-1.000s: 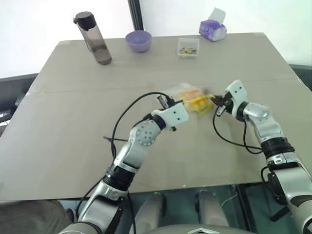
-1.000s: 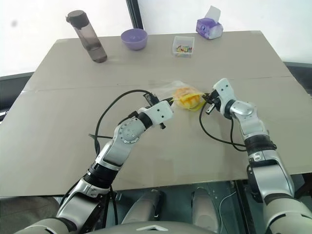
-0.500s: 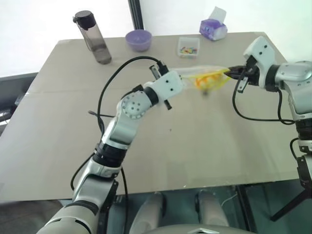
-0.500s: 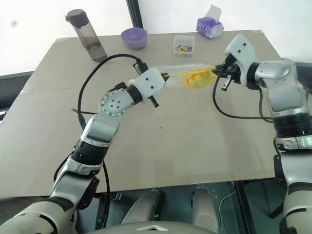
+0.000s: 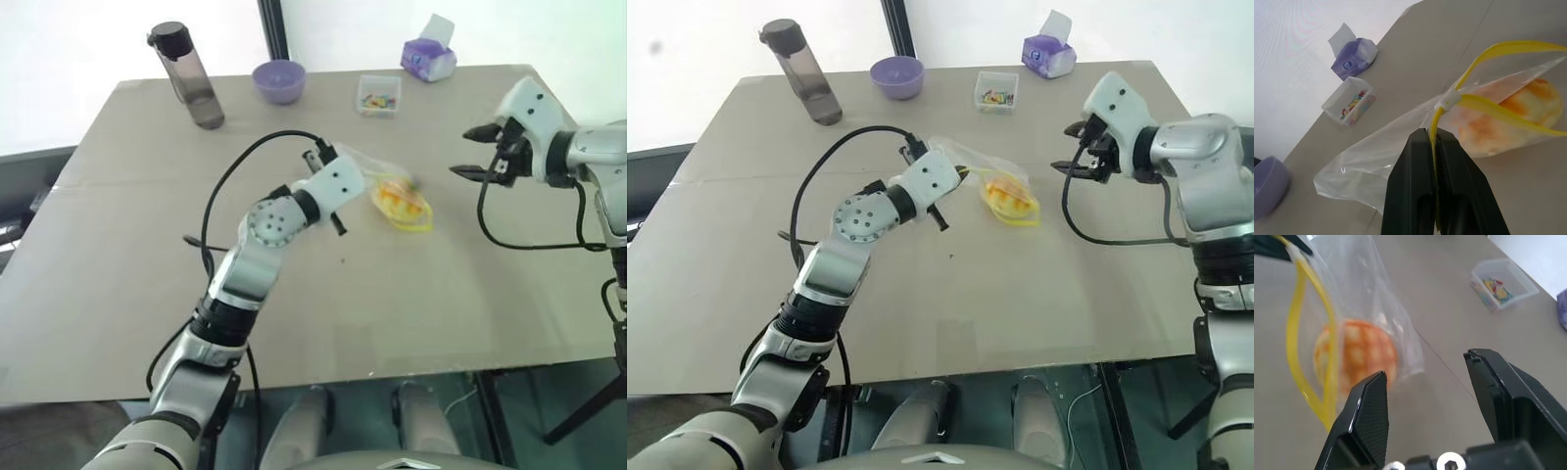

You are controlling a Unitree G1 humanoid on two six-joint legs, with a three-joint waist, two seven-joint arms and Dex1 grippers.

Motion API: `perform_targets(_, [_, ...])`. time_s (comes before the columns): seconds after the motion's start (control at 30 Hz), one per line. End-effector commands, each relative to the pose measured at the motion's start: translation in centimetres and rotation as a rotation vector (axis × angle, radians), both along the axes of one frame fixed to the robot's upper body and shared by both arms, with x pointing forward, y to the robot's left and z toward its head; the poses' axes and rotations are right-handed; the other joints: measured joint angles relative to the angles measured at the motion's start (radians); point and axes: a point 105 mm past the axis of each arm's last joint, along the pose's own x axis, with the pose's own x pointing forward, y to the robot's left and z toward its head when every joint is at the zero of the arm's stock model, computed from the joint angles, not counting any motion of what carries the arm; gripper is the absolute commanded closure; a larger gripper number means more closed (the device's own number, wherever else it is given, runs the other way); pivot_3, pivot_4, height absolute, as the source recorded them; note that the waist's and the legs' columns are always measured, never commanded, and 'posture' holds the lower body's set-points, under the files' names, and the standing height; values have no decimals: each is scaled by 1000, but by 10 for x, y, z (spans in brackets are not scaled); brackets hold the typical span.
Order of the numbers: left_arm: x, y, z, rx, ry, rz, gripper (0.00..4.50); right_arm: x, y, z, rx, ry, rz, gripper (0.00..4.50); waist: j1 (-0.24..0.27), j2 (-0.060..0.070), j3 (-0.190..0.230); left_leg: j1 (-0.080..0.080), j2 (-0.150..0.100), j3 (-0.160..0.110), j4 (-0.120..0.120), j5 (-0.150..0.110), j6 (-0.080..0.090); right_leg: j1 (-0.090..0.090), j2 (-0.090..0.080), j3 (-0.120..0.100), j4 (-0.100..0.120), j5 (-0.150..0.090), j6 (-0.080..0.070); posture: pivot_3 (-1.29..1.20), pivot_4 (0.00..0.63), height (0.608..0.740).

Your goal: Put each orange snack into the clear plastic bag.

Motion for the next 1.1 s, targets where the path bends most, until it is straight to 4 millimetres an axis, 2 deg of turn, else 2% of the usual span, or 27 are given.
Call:
perform_targets(0.03, [-8,-3,22,-47,-72,-11,4500,-18,39,27,145,-92,124,1644,0,0,0,0,0,0,0,0,0,0,0,0,0,0,0,0,150,740])
perform_targets(0.13, [-10,-5,22,-35,-81,-15,4500,-30,65,11,124,-114,217,1644,2,0,0,0,0,-1,0,0,0,0,0,0,0,0,0,0,150,740])
perform_targets(0.3, [-11,-5,23,-30,-81,-13,4500,-32,75,-10,50,-149,247,1644,8,0,0,0,-1,-1,1,0,0,0,-1,-1,0,0,0,0,150,740])
perform_targets(0.47, [-11,-3,24,-23,-84,-9,4500,-29,80,-5,83,-189,249,1644,0,0,0,0,0,-1,1,0,0,0,0,-1,0,0,0,0,150,740])
perform_targets(0.83, [-12,-8,22,-18,-83,-20,4500,-25,91,-8,97,-195,265,1644,0,0,0,0,0,-1,1,0,0,0,0,-1,0,0,0,0,150,740])
perform_targets(0.97, [-13,-11,21,-19,-82,-24,4500,-24,93,-11,102,-191,269,2760,1,0,0,0,0,-1,1,0,0,0,0,-1,0,0,0,0,150,740])
perform_targets(1.1, [-14,-12,18,-18,-77,-27,4500,-23,95,-10,106,-193,271,2760,1,0,0,0,0,-1,1,0,0,0,0,-1,0,0,0,0,150,740])
